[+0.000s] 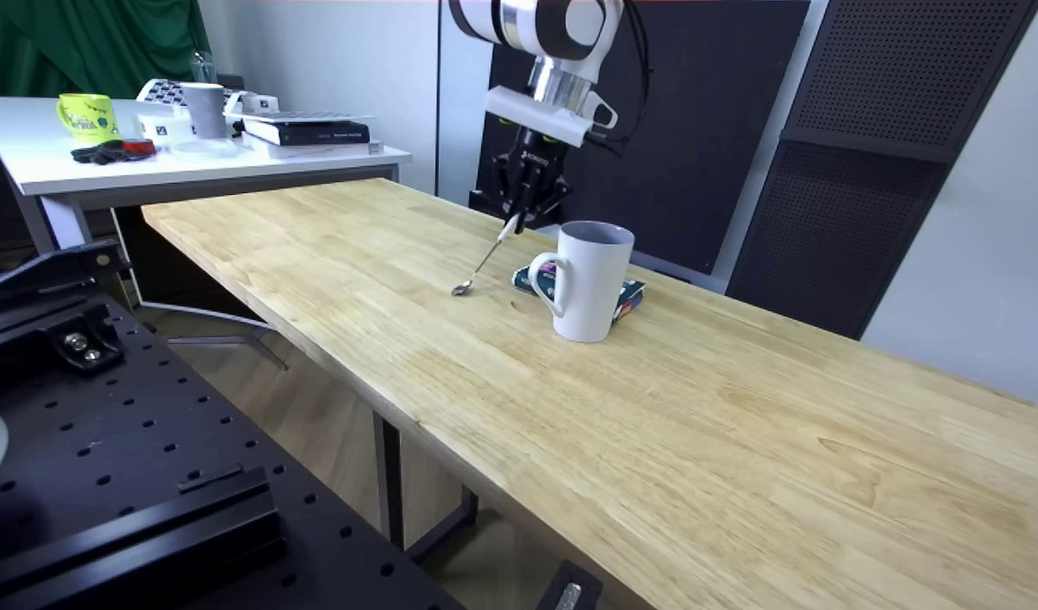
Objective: Pick the spoon and put it in the cup, then put it back on the table
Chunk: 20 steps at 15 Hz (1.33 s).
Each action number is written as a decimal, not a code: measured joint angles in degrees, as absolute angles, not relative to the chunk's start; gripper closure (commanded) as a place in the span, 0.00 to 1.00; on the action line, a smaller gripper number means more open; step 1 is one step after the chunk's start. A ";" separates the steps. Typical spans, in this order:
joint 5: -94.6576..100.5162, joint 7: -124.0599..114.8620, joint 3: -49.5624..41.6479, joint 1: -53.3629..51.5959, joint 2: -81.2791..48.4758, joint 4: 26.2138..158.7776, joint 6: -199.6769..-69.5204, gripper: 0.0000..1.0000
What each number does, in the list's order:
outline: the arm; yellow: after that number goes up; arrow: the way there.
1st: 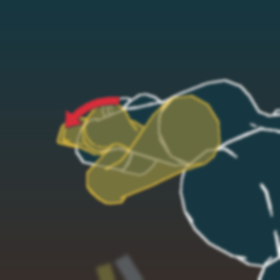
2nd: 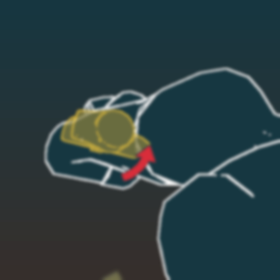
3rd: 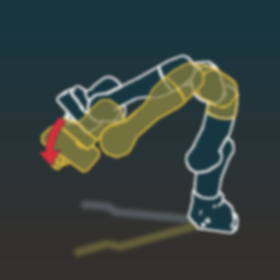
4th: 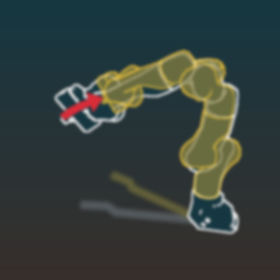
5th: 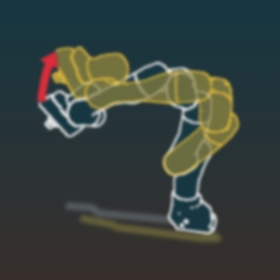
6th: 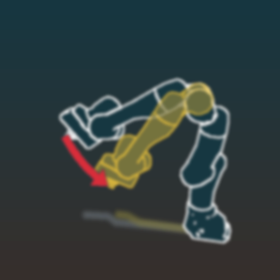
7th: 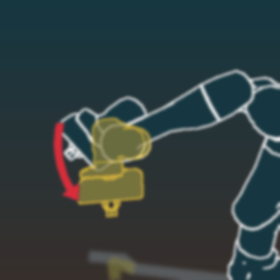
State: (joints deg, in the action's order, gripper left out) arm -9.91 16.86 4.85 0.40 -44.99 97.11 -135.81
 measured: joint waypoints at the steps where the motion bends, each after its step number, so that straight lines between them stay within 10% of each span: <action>1: -8.80 15.89 4.43 -0.14 -45.60 97.26 -137.36 0.96; 3: -6.80 14.01 3.63 -1.14 -46.64 97.56 -140.27 0.96; 4: -5.91 13.08 3.23 -1.61 -47.00 97.71 -141.49 0.62; 13: -2.53 7.82 1.86 -3.38 -46.82 98.60 -143.98 0.04; 20: -1.70 3.36 0.80 -3.66 -34.49 101.20 -132.57 0.00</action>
State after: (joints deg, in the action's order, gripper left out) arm -1.70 3.36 0.80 -3.66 -34.49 101.20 -132.57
